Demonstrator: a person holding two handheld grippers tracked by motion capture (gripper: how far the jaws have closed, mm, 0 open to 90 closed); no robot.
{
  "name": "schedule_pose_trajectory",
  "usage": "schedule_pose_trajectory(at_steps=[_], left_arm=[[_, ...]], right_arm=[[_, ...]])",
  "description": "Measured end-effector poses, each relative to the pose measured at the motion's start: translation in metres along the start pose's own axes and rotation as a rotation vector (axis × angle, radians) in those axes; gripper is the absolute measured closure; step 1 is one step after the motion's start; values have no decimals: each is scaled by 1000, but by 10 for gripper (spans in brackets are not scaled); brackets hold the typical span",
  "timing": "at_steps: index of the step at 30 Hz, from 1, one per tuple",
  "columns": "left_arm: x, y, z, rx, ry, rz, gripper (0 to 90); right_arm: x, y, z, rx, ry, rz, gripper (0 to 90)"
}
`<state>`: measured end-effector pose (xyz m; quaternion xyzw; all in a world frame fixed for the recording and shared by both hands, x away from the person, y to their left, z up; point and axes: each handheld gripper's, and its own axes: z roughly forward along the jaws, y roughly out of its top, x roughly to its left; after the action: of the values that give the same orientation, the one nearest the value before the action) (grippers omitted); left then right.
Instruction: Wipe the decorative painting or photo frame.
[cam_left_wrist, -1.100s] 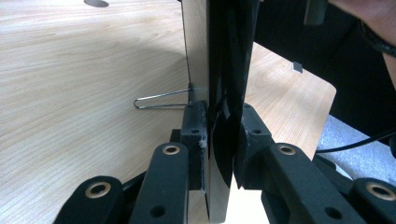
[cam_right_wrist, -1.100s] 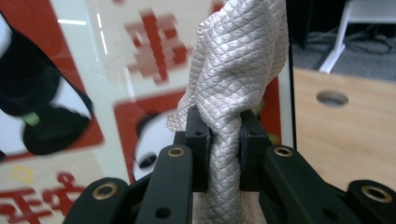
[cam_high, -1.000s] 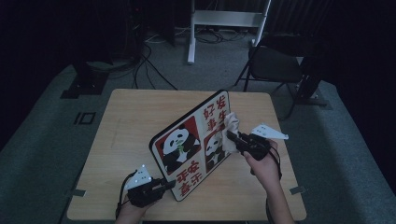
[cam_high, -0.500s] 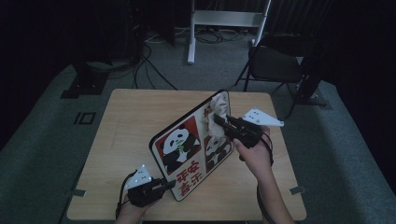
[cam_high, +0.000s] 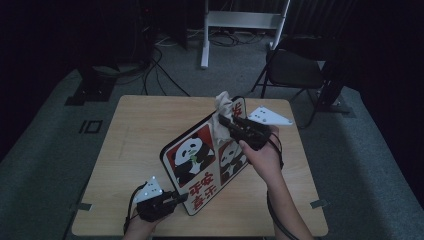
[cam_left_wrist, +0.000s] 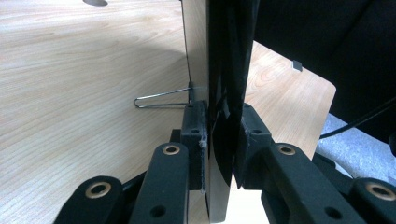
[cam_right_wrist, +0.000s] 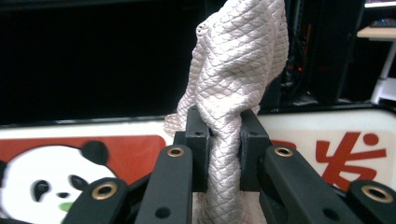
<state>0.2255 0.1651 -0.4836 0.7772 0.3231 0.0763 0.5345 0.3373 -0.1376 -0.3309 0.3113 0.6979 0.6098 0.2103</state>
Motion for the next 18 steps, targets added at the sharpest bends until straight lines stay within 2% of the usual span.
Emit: schedule_pose_trajectory(at_steps=[5, 18], left_arm=[[1, 0, 0, 2, -1, 3, 776], [0, 0, 0, 8, 8, 17, 774]], right_arm=[[-3, -11, 9, 37, -11, 11, 783], [-5, -32, 9, 57, -36, 12, 783]])
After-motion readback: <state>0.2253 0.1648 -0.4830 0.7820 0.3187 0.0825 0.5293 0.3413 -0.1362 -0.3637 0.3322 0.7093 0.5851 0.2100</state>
